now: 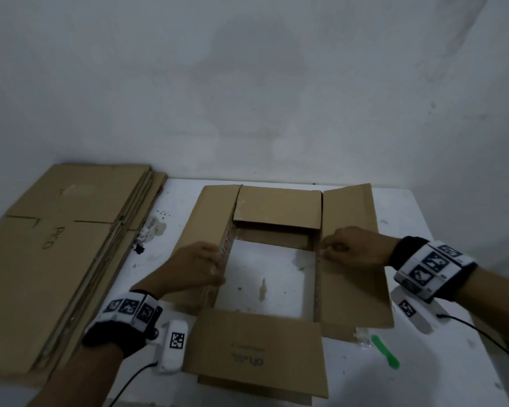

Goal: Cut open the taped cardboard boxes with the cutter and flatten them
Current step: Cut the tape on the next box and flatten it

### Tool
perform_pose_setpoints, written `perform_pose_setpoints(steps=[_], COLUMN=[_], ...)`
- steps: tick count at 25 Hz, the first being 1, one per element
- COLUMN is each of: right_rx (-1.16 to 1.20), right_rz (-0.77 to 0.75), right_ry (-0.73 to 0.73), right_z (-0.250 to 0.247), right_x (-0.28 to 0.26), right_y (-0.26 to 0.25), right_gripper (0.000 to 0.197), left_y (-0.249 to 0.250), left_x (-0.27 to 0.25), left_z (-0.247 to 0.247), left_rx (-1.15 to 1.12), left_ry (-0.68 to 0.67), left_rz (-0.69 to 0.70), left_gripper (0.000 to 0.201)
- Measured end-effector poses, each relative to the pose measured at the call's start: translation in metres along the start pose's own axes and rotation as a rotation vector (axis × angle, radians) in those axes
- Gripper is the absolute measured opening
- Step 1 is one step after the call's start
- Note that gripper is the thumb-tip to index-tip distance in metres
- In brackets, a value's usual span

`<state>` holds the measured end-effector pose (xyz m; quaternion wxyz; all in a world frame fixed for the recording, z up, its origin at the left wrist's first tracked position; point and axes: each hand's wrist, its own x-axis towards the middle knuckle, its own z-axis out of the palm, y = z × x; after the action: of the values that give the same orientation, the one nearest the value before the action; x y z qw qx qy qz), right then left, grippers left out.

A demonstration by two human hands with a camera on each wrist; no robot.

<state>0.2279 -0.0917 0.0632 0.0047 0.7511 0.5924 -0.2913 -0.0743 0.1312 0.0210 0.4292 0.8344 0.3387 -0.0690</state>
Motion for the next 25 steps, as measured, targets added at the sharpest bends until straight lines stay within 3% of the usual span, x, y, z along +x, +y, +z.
perform_pose_setpoints(steps=[2,5,9,14,16,19,23,25], right_rx=[-0.240,-0.512,-0.578,-0.259,-0.122,-0.045,-0.069,-0.101], right_rz=[0.076,0.166,0.197,0.200,0.195,0.250,0.363,0.367], right_ry=[0.000,-0.040,0.055,0.608,0.711,0.623,0.439,0.306], right_z=[0.003,0.013,0.006,-0.014,-0.023,-0.040,-0.048,-0.036], right_x=[0.025,0.062,0.088,0.096,0.104,0.129,0.165,0.176], right_y=[-0.008,-0.013,-0.016,-0.026,-0.022,-0.012,0.012,0.028], right_gripper=[0.034,0.039,0.044,0.037,0.051,0.078,0.066,0.069], left_y=[-0.001,-0.008,-0.028,-0.033,-0.033,-0.032,-0.032,-0.032], left_x=[0.012,0.019,0.011,0.013,0.012,0.009,0.004,0.005], left_z=[0.004,0.029,0.048,0.048,0.048,0.048,0.049,0.051], left_rx=[0.249,0.500,0.541,0.498,0.483,0.465,0.459,0.453], left_ry=[0.079,-0.092,-0.086,-0.062,-0.058,-0.059,-0.049,-0.037], left_rz=[-0.020,-0.127,-0.071,-0.042,-0.035,-0.028,-0.013,-0.015], left_gripper=[0.117,0.146,0.129,0.127,0.130,0.132,0.131,0.130])
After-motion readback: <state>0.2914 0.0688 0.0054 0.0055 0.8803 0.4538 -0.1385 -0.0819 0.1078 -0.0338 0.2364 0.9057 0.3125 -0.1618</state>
